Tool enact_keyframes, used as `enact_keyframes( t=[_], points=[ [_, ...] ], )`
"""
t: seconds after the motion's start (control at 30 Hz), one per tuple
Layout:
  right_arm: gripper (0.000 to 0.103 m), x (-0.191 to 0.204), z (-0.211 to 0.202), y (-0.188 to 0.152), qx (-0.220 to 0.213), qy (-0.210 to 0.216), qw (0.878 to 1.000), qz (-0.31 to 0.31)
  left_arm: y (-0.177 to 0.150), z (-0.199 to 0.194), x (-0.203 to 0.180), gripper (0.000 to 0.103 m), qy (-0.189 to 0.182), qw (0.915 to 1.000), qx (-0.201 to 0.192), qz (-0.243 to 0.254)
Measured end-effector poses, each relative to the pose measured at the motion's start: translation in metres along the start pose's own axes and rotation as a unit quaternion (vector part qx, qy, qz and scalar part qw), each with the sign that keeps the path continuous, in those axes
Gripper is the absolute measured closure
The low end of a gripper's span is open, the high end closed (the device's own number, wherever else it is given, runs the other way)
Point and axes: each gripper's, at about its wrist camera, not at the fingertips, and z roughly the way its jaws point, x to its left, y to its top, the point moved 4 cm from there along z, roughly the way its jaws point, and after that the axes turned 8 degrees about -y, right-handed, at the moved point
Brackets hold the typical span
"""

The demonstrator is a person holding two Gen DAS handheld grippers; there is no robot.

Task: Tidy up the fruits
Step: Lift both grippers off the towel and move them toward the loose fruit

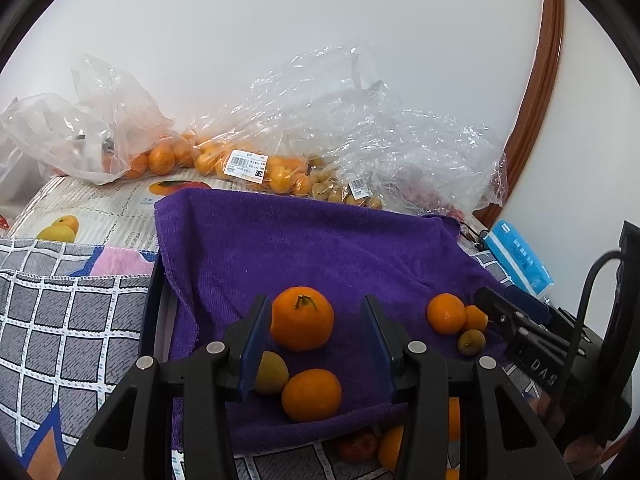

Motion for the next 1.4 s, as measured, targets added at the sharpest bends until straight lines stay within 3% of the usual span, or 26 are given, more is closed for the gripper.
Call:
enact_keyframes(
  t=[0.17, 0.33, 0.57, 0.9, 1.07, 1.2, 1.4],
  points=[
    [0.048, 0.013, -0.007, 0.0, -0.019, -0.011, 0.999, -0.036, -0.001, -0.003, 0.001, 0.059, 0.007, 1.0, -0.005, -0.004],
    [0.048, 0.011, -0.005, 0.0, -0.003, -0.016, 0.999, -0.036, -0.001, -0.004, 0.007, 0.059, 0.015, 0.9998, -0.009, -0.014],
    [0.048, -0.005, -0.01, 0.001, 0.014, 0.017, 1.0, 0.019, -0.005, -0.008, 0.008, 0.059, 0.025, 0.9996, -0.012, -0.006],
    [0.054, -0.013, -0.043, -0.023, 0.049, 0.043, 0.998, 0.021, -0.004, -0.016, 0.007, 0.059, 0.044, 0.9987, -0.026, 0.003],
    [0.054, -0.001, -0.052, -0.041, 0.08, 0.092, 0.992, 0.027, 0.001, -0.026, 0.004, 0.059, 0.055, 0.9979, -0.034, 0.01],
    [0.054, 0.02, -0.056, -0.05, 0.097, 0.141, 0.985, 0.009, 0.0, -0.038, 0.003, 0.059, 0.041, 0.999, -0.01, -0.01],
    [0.054, 0.035, -0.04, -0.06, 0.128, 0.161, 0.979, -0.003, -0.032, -0.065, 0.017, 0.059, 0.045, 0.9983, 0.032, -0.017]
  ],
)
